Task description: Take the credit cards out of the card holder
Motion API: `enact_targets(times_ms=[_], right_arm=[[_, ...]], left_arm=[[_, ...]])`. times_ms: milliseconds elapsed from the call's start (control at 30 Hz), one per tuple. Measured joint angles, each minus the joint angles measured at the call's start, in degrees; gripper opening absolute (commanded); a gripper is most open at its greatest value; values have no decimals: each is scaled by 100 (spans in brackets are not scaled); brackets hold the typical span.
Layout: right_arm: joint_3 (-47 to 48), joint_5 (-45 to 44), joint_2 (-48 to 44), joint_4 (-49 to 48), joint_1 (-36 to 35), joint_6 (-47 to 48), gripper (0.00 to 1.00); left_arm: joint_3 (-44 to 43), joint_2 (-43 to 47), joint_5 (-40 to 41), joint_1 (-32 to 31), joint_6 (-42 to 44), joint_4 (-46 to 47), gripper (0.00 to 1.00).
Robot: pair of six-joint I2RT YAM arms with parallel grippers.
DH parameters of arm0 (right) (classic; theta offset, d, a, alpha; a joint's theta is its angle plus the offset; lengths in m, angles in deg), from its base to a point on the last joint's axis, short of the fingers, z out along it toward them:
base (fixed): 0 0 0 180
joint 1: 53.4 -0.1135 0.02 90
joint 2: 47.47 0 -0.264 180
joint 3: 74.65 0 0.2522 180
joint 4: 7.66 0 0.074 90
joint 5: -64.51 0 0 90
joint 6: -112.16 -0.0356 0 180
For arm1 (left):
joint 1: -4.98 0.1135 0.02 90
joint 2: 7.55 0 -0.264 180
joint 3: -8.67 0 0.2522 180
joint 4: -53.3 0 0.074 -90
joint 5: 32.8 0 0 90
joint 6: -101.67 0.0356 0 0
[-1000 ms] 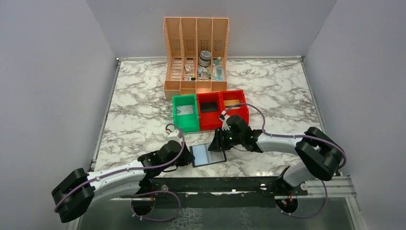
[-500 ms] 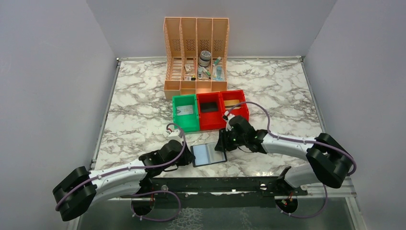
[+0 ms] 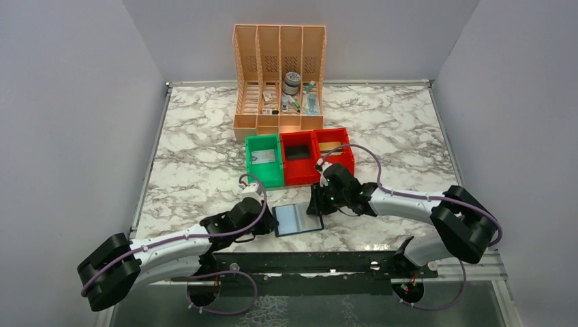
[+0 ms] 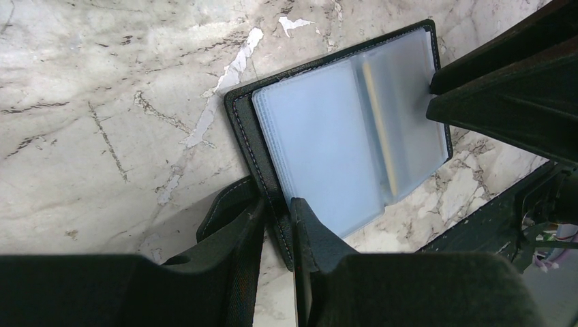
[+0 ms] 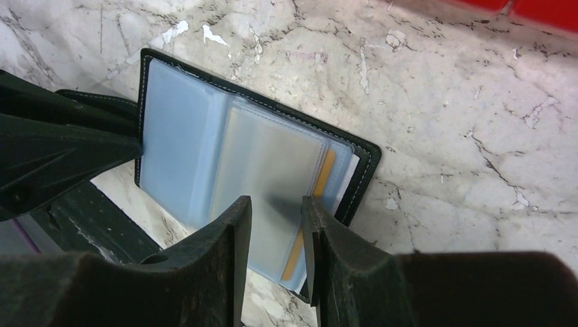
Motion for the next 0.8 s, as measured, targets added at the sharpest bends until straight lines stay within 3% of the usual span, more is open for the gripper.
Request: enact_targets(times_ms=[500, 800], right_arm=[[-66, 50, -140, 166, 0, 17, 34], [-131, 396, -17, -184, 4, -146, 27]], left_arm=[[-42, -76, 0, 0, 0, 7, 24], [-42, -81, 0, 0, 0, 9, 24]])
